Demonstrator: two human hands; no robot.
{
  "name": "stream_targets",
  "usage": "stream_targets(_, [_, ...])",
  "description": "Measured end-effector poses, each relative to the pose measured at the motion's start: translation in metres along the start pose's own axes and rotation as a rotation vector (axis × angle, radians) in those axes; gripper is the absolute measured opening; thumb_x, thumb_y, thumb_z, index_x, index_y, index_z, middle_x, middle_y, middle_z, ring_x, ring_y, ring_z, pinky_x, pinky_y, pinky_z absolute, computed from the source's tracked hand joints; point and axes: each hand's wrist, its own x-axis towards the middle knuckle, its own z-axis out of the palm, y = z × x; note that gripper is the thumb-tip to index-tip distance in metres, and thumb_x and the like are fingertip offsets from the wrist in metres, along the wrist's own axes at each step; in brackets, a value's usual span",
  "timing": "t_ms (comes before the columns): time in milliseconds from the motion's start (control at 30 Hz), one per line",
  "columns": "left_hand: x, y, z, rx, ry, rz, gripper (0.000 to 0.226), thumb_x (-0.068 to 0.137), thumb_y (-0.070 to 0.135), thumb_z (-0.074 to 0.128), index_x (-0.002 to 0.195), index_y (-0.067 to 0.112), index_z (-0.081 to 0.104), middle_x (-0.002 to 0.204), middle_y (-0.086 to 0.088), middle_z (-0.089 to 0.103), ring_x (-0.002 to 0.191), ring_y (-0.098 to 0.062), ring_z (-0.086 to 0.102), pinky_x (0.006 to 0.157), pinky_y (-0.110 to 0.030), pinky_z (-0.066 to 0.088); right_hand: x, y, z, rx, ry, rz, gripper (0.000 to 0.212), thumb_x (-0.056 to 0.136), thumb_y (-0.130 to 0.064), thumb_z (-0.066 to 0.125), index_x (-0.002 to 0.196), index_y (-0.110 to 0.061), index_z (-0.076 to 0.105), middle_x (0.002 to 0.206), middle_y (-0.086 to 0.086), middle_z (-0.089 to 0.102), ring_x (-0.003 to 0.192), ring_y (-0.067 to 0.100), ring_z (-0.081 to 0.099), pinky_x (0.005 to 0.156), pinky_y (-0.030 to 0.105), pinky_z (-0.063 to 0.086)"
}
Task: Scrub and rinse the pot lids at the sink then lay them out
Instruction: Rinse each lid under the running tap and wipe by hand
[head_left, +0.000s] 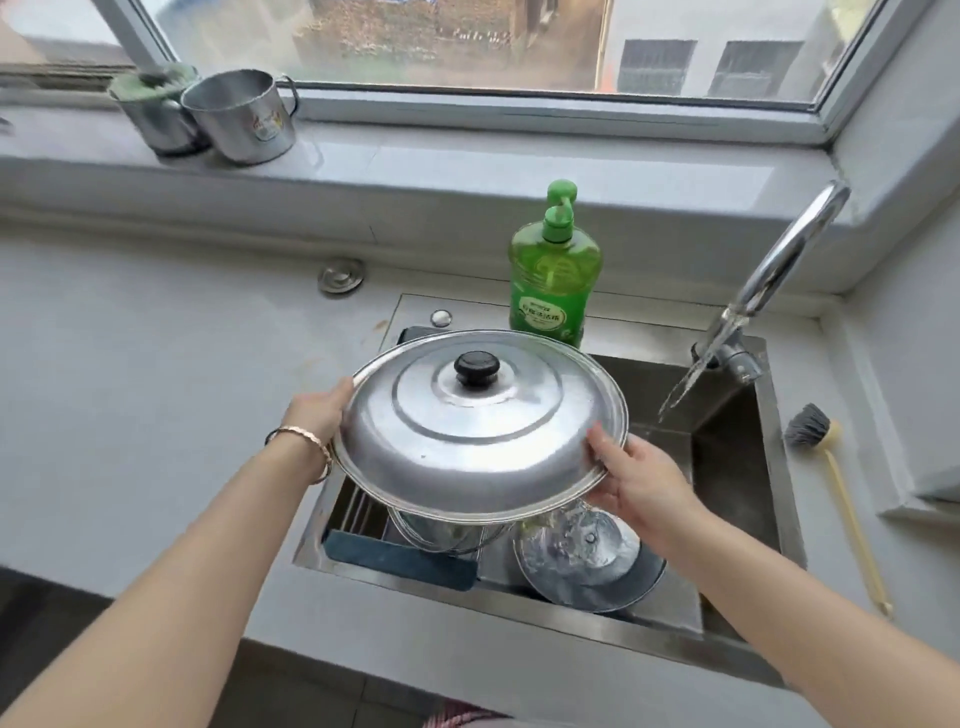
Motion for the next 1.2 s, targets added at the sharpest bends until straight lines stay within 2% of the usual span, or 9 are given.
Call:
stream_targets(133, [0.013, -0.032, 0.001, 0.126, -0.137, -0.093, 0.036, 0.09, 0.035, 0.056, 0.076, 0.003, 0.061, 0.078, -0.014, 0.061, 0.072, -0.024, 0.056, 0.068, -0.032, 0.045, -0.012, -0.013, 0.022, -0.025, 0.04, -0.152, 0.022, 0.089, -0.02, 0.059, 0.107, -0.007, 0.06, 0.099, 0.011, 0.069, 0.075, 0.019, 0.071, 0.056, 0.025, 0.055])
stream_targets(267, [0.016, -0.045, 0.008, 0.108, -0.265, -0.197, 0.028, 0.092, 0.032, 0.052, 0.077, 0.009, 0.056, 0.07, -0.008, 0.059, 0.064, -0.021, 0.055, 0.07, -0.032, 0.049, -0.02, -0.031, 0.048, -0.203, 0.071, -0.338, 0.003, 0.088, -0.014, 0.062, 0.09, -0.012, 0.062, 0.086, 0.009, 0.068, 0.064, 0.012, 0.069, 0.048, 0.024, 0.053])
stream_targets(467, [0.013, -0.056, 0.012, 0.171, -0.314, -0.224, 0.026, 0.099, 0.028, 0.039, 0.08, 0.014, 0.052, 0.088, -0.005, 0.056, 0.087, -0.024, 0.055, 0.089, -0.039, 0.046, -0.01, -0.034, 0.097, -0.471, 0.093, -0.478, 0.011, 0.087, -0.019, 0.064, 0.086, -0.009, 0.061, 0.085, 0.013, 0.067, 0.069, 0.02, 0.068, 0.046, 0.029, 0.054])
stream_targets(533, [0.017, -0.062, 0.01, 0.125, -0.311, -0.251, 0.025, 0.1, 0.031, 0.037, 0.09, 0.014, 0.053, 0.1, -0.005, 0.057, 0.095, -0.025, 0.054, 0.088, -0.039, 0.045, -0.003, -0.027, 0.114, -0.546, 0.093, -0.483, 0.012, 0.087, -0.023, 0.064, 0.082, -0.013, 0.059, 0.084, 0.01, 0.066, 0.073, 0.023, 0.066, 0.055, 0.036, 0.057])
stream_targets(667, [0.021, -0.07, 0.004, 0.078, -0.35, -0.297, 0.026, 0.101, 0.035, 0.033, 0.102, 0.016, 0.051, 0.105, -0.003, 0.054, 0.097, -0.024, 0.053, 0.092, -0.04, 0.041, 0.005, -0.014, 0.137, -0.676, 0.116, -0.533, 0.022, 0.09, -0.025, 0.06, 0.072, -0.02, 0.048, 0.068, -0.008, 0.05, 0.063, 0.008, 0.048, 0.057, 0.011, 0.039])
stream_targets(833, [0.023, -0.071, 0.008, 0.165, -0.31, -0.087, 0.025, 0.1, 0.029, 0.037, 0.111, 0.014, 0.055, 0.111, -0.009, 0.056, 0.1, -0.027, 0.054, 0.096, -0.043, 0.044, 0.015, -0.01, 0.132, -0.66, 0.117, -0.526, 0.012, 0.094, -0.027, 0.053, 0.086, -0.018, 0.049, 0.072, -0.009, 0.052, 0.065, 0.006, 0.048, 0.059, 0.019, 0.038])
stream_targets(967, [0.011, -0.071, 0.015, 0.377, -0.267, 0.109, 0.04, 0.098, 0.028, 0.039, 0.133, 0.009, 0.046, 0.13, -0.009, 0.053, 0.117, -0.025, 0.05, 0.099, -0.031, 0.04, 0.024, 0.004, 0.101, -0.676, 0.153, -0.365, 0.025, 0.097, -0.03, 0.045, 0.115, -0.011, 0.046, 0.093, -0.003, 0.057, 0.09, 0.018, 0.055, 0.075, 0.03, 0.041])
stream_targets(1100, [0.002, -0.074, 0.022, 0.473, -0.267, 0.136, 0.044, 0.097, 0.028, 0.041, 0.138, 0.011, 0.04, 0.137, -0.01, 0.049, 0.122, -0.026, 0.049, 0.104, -0.037, 0.038, 0.029, 0.018, 0.076, -0.748, 0.095, -0.264, 0.02, 0.095, -0.036, 0.049, 0.107, -0.02, 0.05, 0.082, -0.012, 0.052, 0.084, 0.017, 0.056, 0.063, 0.025, 0.039])
stream_targets(1200, [-0.006, -0.073, 0.025, 0.548, -0.264, 0.169, 0.038, 0.097, 0.026, 0.042, 0.132, 0.012, 0.046, 0.127, -0.011, 0.056, 0.112, -0.027, 0.054, 0.096, -0.034, 0.043, 0.033, 0.022, 0.073, -0.723, 0.053, -0.245, 0.03, 0.094, -0.038, 0.05, 0.117, -0.018, 0.053, 0.093, -0.004, 0.061, 0.082, 0.02, 0.061, 0.07, 0.03, 0.049])
